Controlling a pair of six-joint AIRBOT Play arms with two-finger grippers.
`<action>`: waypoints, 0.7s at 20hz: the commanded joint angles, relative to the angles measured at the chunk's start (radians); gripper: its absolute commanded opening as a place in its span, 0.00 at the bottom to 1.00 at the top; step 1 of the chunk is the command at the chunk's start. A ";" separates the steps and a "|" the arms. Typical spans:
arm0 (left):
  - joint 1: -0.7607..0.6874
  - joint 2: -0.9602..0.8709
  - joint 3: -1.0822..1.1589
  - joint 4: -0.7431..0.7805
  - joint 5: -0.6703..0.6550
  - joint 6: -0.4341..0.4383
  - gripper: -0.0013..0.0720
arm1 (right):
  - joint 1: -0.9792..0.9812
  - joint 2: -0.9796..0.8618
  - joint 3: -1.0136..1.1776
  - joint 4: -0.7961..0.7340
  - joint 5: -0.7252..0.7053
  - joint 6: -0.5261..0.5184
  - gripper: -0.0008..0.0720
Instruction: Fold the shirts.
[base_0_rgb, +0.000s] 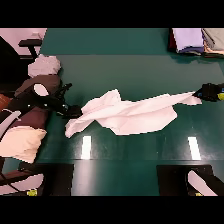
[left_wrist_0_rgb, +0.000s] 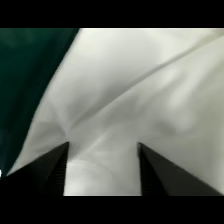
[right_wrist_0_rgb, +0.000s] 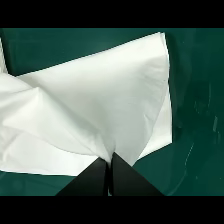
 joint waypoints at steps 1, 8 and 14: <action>0.002 -0.039 0.001 -0.048 -0.014 0.017 0.19 | 0.000 0.001 0.000 0.000 -0.003 0.000 0.03; 0.002 0.199 0.195 0.013 0.052 -0.013 0.05 | 0.000 0.001 0.169 0.001 0.010 0.000 0.03; 0.002 0.344 0.375 0.141 0.023 -0.021 0.05 | 0.000 0.001 0.374 0.001 0.065 0.001 0.03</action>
